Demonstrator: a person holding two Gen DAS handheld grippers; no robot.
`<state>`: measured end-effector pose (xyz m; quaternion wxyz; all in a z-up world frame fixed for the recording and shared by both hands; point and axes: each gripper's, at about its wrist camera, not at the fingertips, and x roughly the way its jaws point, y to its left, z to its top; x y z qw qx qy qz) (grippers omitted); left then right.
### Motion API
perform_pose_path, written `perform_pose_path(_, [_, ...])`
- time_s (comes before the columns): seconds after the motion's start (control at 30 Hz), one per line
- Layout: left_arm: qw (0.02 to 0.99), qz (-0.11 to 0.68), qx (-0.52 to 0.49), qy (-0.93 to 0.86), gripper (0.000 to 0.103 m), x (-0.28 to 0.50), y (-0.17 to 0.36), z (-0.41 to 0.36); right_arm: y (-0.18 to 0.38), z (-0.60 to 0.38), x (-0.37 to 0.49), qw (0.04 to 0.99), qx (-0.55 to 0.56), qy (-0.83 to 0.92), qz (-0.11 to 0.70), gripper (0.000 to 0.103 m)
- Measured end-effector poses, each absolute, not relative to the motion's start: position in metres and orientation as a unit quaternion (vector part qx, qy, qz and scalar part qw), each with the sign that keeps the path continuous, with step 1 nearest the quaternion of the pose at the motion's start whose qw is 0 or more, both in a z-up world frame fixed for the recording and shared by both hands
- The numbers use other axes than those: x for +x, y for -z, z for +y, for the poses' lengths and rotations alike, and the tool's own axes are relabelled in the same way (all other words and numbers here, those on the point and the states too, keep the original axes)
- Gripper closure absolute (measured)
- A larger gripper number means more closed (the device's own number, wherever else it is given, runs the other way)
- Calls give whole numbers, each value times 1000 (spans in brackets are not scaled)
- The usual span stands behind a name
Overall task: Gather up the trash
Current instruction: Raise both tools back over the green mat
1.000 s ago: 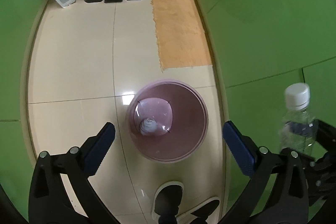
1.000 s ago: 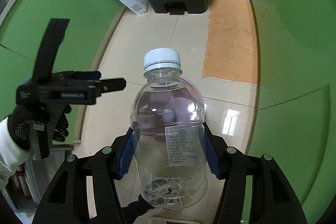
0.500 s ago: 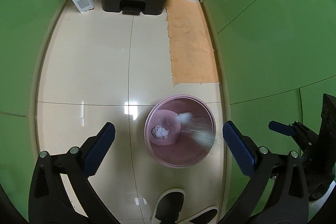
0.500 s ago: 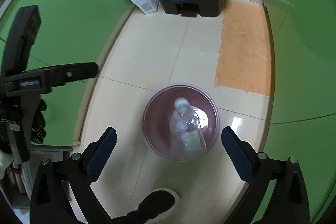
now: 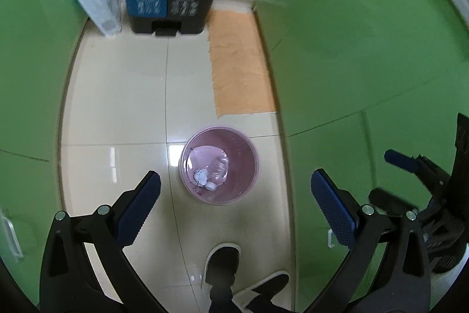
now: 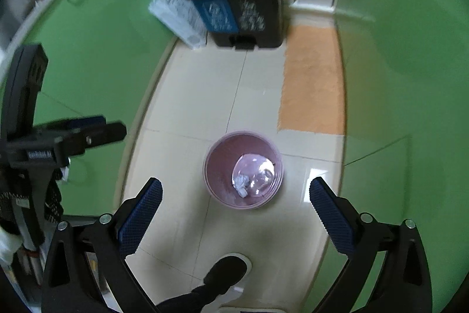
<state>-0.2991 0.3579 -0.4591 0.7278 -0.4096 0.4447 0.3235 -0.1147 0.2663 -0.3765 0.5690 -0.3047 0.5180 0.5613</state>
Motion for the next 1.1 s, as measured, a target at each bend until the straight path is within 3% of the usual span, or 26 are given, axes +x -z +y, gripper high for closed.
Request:
perform_pose_path(0.3, [788, 421, -344, -289, 3, -273, 266, 317, 179, 208, -102, 641, -240, -556, 472, 6])
perform_pose_path(0.57, [840, 410, -283, -214, 3, -221, 151, 256, 49, 124, -66, 721, -186, -502, 440, 6])
perform_pose_path(0.8, [876, 408, -228, -117, 3, -147, 92, 187, -5, 36, -33, 788, -143, -422, 424, 6])
perform_pose_path(1.1, [892, 413, -181, -23, 3, -60, 60, 114, -40, -94, 12, 849, -98, -318, 411, 6])
